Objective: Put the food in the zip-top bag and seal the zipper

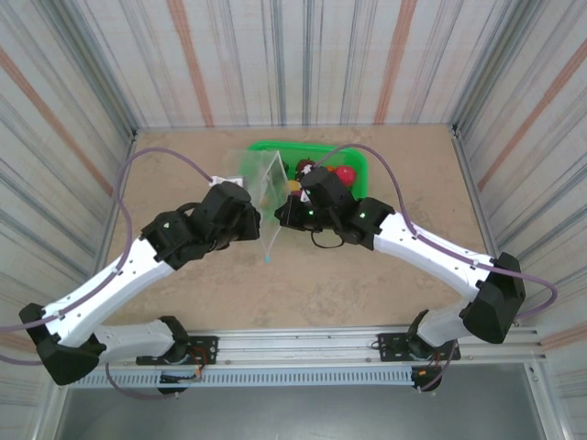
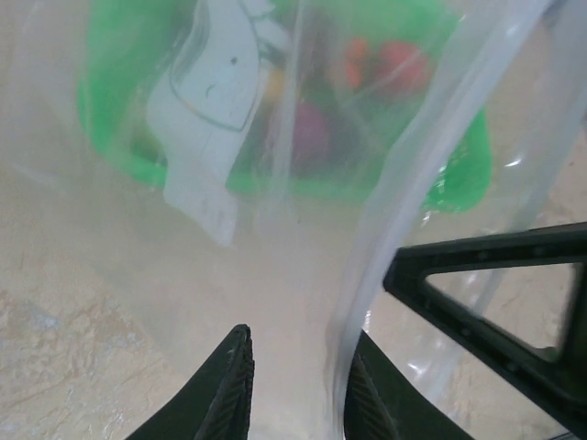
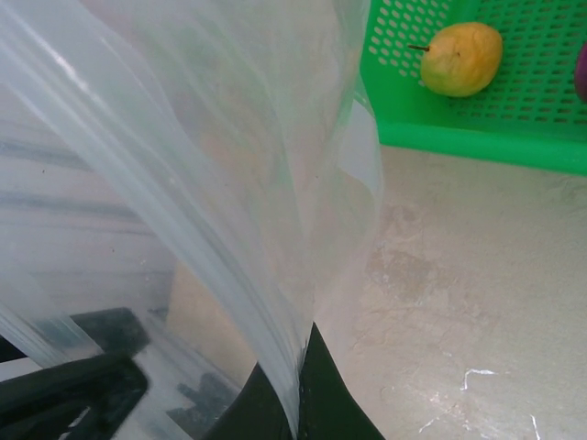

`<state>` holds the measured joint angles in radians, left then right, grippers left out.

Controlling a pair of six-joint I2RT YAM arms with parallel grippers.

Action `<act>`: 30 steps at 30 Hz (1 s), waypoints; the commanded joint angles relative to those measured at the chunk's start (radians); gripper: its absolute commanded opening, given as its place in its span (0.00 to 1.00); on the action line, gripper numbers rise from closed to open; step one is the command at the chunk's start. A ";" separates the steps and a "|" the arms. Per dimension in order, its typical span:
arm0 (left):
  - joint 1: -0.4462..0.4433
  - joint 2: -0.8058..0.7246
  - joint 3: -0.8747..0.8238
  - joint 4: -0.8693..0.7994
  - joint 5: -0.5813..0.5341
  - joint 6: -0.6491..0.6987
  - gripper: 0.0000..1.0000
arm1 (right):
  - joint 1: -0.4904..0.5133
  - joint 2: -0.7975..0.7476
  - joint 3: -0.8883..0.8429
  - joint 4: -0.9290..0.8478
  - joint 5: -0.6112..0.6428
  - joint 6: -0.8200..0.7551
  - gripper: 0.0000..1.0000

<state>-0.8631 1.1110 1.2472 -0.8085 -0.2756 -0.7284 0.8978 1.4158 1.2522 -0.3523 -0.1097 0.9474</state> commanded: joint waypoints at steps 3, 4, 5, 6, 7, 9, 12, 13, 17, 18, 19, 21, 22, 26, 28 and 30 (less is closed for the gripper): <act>0.026 -0.069 -0.039 0.104 0.032 0.112 0.29 | 0.009 -0.008 -0.009 0.042 -0.034 0.028 0.00; 0.036 -0.076 -0.050 0.120 0.061 0.131 0.27 | 0.009 -0.008 -0.010 0.047 -0.039 0.028 0.00; 0.049 -0.079 -0.055 0.124 0.089 0.147 0.21 | 0.009 -0.008 -0.010 0.049 -0.042 0.028 0.00; 0.067 -0.077 -0.056 0.118 0.109 0.151 0.13 | 0.009 -0.008 -0.011 0.050 -0.043 0.027 0.00; 0.089 -0.076 -0.058 0.114 0.148 0.157 0.06 | 0.009 -0.008 -0.010 0.050 -0.047 0.024 0.00; 0.123 -0.075 -0.062 0.107 0.203 0.161 0.00 | 0.009 -0.012 -0.009 0.047 -0.047 0.020 0.00; 0.125 -0.084 -0.078 0.124 0.257 0.172 0.00 | 0.009 -0.017 -0.008 0.048 -0.048 0.016 0.00; 0.125 -0.088 -0.088 0.139 0.285 0.173 0.02 | 0.009 -0.020 -0.011 0.051 -0.048 0.016 0.00; 0.118 -0.080 -0.102 0.176 0.382 0.182 0.05 | 0.009 -0.021 -0.033 0.079 -0.048 0.057 0.00; 0.116 -0.081 -0.101 0.178 0.389 0.200 0.00 | 0.008 -0.020 -0.038 0.092 -0.055 0.071 0.00; 0.116 -0.085 -0.101 0.177 0.379 0.217 0.00 | 0.006 -0.018 -0.039 0.097 -0.062 0.083 0.00; 0.119 -0.114 -0.114 0.175 0.326 0.217 0.00 | 0.006 -0.012 -0.039 0.106 -0.076 0.090 0.00; 0.124 -0.137 -0.128 0.191 0.313 0.204 0.00 | 0.006 -0.011 -0.038 0.108 -0.082 0.093 0.00; 0.165 -0.208 -0.118 0.171 0.329 0.173 0.00 | 0.007 -0.019 -0.037 0.097 -0.078 0.079 0.00; 0.188 -0.203 -0.058 0.082 0.342 0.202 0.00 | 0.006 -0.021 -0.033 0.075 -0.065 0.056 0.00; 0.202 -0.187 0.001 0.000 0.352 0.233 0.00 | 0.003 -0.019 -0.032 0.061 -0.067 0.049 0.00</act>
<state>-0.6762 0.9211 1.1770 -0.7055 0.0486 -0.5411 0.8974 1.4158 1.2198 -0.2668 -0.1802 1.0126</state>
